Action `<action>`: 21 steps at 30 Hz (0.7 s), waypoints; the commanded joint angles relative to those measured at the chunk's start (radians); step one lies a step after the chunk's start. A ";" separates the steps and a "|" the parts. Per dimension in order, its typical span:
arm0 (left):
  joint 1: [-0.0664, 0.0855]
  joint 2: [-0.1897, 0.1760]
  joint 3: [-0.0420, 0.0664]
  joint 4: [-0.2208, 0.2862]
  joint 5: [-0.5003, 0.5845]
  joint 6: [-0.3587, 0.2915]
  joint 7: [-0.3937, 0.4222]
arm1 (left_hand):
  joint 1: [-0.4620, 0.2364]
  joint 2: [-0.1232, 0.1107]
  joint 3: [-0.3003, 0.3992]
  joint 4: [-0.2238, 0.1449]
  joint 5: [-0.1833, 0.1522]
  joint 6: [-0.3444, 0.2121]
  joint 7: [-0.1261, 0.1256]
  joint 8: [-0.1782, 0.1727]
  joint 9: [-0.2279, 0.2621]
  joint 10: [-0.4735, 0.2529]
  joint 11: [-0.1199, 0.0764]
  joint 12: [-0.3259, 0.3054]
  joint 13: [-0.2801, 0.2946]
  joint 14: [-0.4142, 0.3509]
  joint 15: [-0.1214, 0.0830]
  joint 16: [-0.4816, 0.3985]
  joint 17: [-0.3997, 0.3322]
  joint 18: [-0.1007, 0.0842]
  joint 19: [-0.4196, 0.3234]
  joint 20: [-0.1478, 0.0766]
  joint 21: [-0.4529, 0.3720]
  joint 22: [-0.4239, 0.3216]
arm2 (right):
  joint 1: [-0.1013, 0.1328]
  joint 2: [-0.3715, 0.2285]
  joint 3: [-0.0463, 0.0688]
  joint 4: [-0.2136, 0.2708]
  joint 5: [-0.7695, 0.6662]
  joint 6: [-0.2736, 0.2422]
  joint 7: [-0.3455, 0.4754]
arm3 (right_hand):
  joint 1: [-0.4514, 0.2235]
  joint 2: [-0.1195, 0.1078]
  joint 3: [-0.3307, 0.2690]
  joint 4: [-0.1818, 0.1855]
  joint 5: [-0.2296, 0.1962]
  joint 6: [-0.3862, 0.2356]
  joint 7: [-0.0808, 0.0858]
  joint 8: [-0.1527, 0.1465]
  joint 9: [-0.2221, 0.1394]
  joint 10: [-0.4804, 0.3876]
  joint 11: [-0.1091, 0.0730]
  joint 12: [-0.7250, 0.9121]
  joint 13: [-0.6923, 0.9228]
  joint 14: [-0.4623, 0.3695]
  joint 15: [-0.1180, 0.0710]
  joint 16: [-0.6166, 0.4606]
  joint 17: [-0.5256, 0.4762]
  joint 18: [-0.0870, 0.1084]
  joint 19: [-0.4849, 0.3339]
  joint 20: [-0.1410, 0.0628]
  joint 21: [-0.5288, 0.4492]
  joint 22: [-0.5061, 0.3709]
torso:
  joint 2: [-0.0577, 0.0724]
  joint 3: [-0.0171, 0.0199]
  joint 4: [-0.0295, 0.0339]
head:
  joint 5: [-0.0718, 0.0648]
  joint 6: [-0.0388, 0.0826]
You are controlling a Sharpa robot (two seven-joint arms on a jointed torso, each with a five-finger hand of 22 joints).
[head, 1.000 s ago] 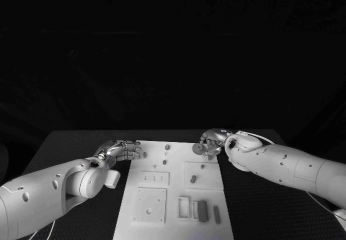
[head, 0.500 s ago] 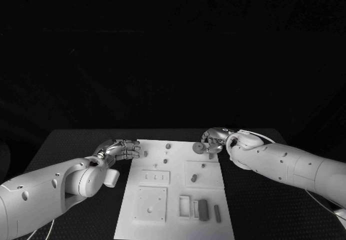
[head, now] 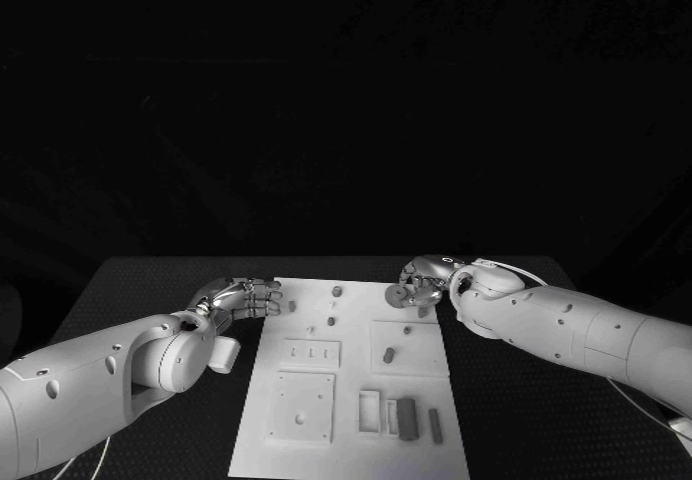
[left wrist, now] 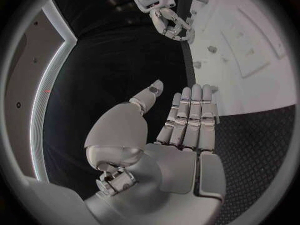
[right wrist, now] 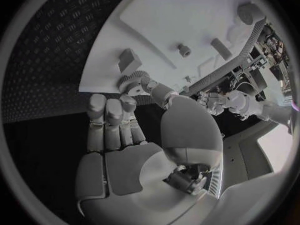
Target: Assemble the parts on the task board
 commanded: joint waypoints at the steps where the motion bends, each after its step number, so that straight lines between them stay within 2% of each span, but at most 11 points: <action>1: 0.000 0.002 0.001 0.001 -0.004 0.019 0.004 | 0.005 0.004 0.000 0.000 0.004 0.003 0.004 -0.004 -0.001 0.004 0.005 -0.004 -0.001 0.005 0.002 -0.006 0.002 0.002 0.008 0.002 -0.005 -0.001 | -0.001 0.006 0.000 -0.001 0.001 0.015 0.012 | 0.002 0.011 -0.001 0.007 0.001 0.015 0.009 0.007 0.002 0.000 -0.004 0.007 -0.002 -0.002 -0.006 0.006 -0.002 0.053 -0.002 -0.006 0.007 0.019 | 0.000 -0.0002 -0.0001 | 0.001 -0.001; 9: 0.000 0.001 0.001 0.002 -0.004 0.020 0.003 | 0.005 0.004 0.000 0.000 0.004 0.003 0.004 -0.004 -0.001 0.004 0.006 -0.005 -0.002 0.005 0.002 -0.007 0.002 0.002 0.008 0.002 -0.005 -0.001 | -0.001 0.020 0.000 -0.011 -0.003 0.021 0.009 | 0.002 0.022 0.000 0.005 0.001 0.024 0.010 0.010 0.002 0.002 -0.004 0.010 -0.005 0.000 -0.006 0.009 -0.003 0.053 0.000 -0.008 0.011 0.019 | 0.000 -0.0003 0.0006 | 0.005 -0.004; 21: 0.000 0.000 0.001 0.002 -0.004 0.022 0.001 | 0.005 0.003 0.000 0.000 0.004 0.003 0.004 -0.005 -0.001 0.004 0.006 -0.006 -0.002 0.005 0.002 -0.008 0.003 0.002 0.009 0.002 -0.006 -0.001 | -0.001 0.031 0.000 -0.018 -0.022 0.018 0.004 | -0.002 0.015 -0.003 0.001 0.001 0.021 0.014 0.007 -0.002 0.005 0.000 0.015 -0.009 0.004 -0.003 0.016 -0.003 0.053 0.003 -0.011 0.016 0.019 | 0.000 -0.0004 -0.0003 | 0.007 -0.006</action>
